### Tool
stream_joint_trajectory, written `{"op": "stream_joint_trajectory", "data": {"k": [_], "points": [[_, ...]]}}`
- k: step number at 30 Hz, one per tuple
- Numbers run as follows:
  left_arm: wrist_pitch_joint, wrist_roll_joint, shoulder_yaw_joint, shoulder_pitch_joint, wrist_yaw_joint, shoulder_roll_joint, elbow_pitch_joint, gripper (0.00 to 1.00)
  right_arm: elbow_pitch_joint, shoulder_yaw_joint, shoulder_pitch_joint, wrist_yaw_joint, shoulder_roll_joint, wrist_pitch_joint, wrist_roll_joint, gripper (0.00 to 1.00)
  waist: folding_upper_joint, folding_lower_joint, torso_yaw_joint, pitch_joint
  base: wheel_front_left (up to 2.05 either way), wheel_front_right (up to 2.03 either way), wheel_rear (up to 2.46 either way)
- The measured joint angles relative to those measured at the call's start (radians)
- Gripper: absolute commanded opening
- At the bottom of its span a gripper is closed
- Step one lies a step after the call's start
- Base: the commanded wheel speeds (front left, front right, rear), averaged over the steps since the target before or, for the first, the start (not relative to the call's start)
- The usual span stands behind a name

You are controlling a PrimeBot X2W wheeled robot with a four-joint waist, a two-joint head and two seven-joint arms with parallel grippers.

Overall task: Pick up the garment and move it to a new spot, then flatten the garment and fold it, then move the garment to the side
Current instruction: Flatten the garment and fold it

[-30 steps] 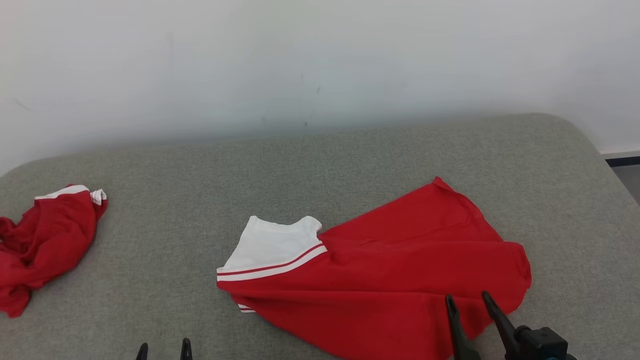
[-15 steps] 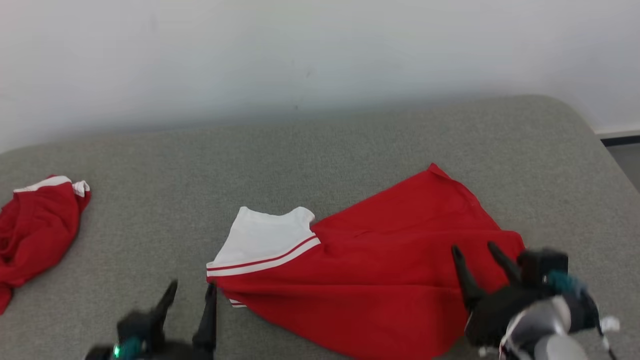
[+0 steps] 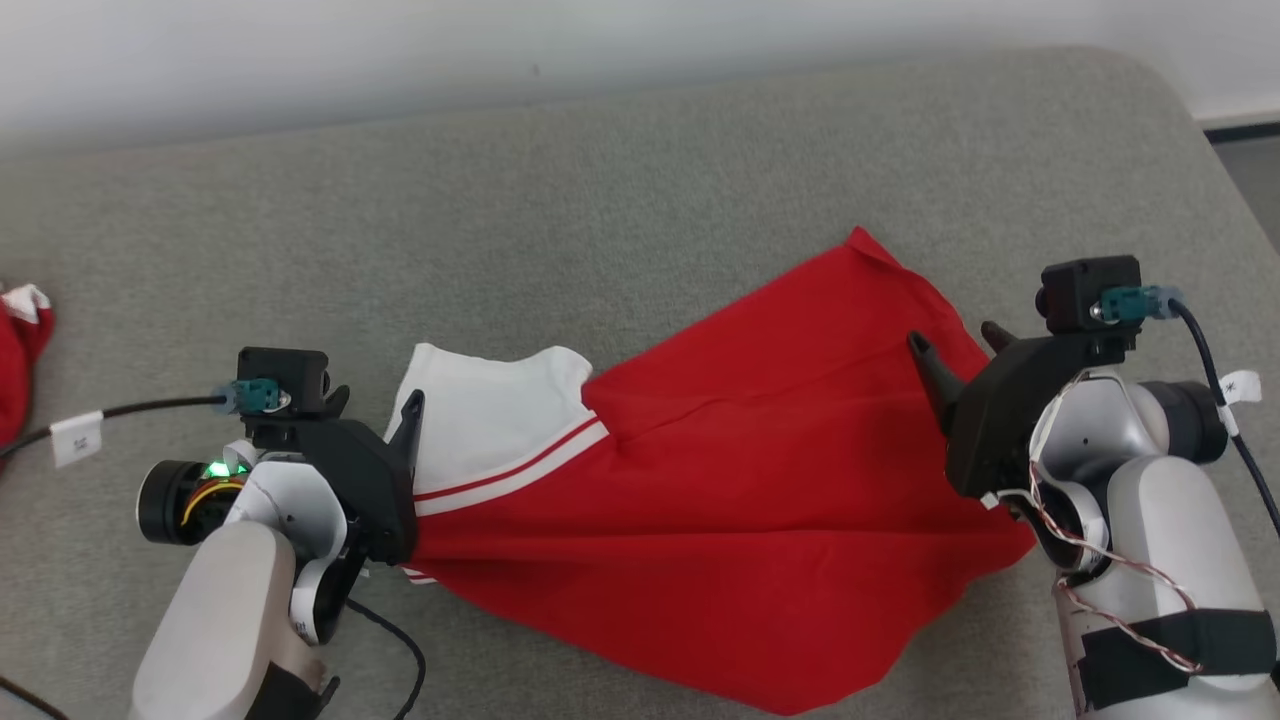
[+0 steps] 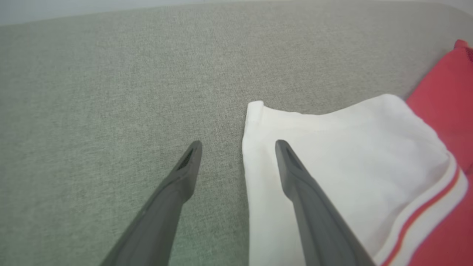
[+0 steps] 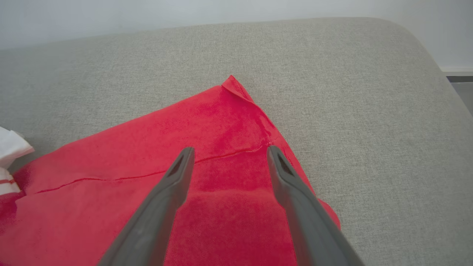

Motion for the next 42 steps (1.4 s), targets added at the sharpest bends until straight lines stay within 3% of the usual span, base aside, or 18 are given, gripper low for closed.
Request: {"op": "stream_joint_trajectory", "data": {"k": [9, 15, 23, 25, 29, 30, 31, 42], "points": [[0.084, -0.027, -0.028, -0.093, 0.000, 0.012, 0.071, 1.00, 0.042, 0.024, -0.094, 0.000, -0.060, 0.031, -0.016, 1.00, 0.0000, 0.0000, -0.038, 0.088, 0.00, 0.00, 0.00], [0.192, -0.034, -0.046, -0.136, 0.001, 0.017, 0.103, 1.00, 0.060, 0.054, -0.124, 0.000, -0.081, 0.056, -0.015, 1.00, 0.0000, -0.0002, -0.040, 0.090, 0.00, 0.00, 0.00], [0.233, -0.040, -0.071, -0.155, 0.002, 0.010, 0.103, 1.00, 0.098, 0.083, -0.149, 0.000, -0.095, 0.075, -0.012, 1.00, -0.0001, -0.0002, -0.048, 0.093, 0.00, 0.00, 0.00], [0.236, -0.044, -0.078, -0.159, 0.002, 0.010, 0.104, 0.90, 0.106, 0.086, -0.155, 0.000, -0.096, 0.075, -0.012, 1.00, -0.0001, -0.0002, -0.051, 0.097, 0.00, 0.00, 0.00], [0.241, -0.047, -0.091, -0.173, 0.001, 0.013, 0.105, 0.34, 0.121, 0.088, -0.173, 0.000, -0.098, 0.074, -0.009, 1.00, -0.0001, -0.0002, -0.055, 0.108, 0.00, 0.00, 0.00], [0.249, -0.048, -0.095, -0.177, 0.000, 0.016, 0.106, 0.07, 0.126, 0.088, -0.178, 0.000, -0.100, 0.074, -0.008, 1.00, 0.0000, -0.0002, -0.055, 0.110, 0.00, 0.00, 0.00], [0.254, -0.054, -0.097, -0.180, 0.000, 0.017, 0.107, 0.00, 0.132, 0.088, -0.182, 0.000, -0.103, 0.075, -0.009, 1.00, -0.0001, -0.0002, -0.055, 0.112, 0.00, 0.00, 0.00], [0.247, -0.119, -0.071, -0.186, -0.005, 0.025, 0.056, 0.00, 0.155, 0.066, -0.224, 0.000, -0.140, 0.181, -0.047, 1.00, -0.0001, -0.0002, -0.032, 0.145, 0.00, 0.00, 0.00]]}}
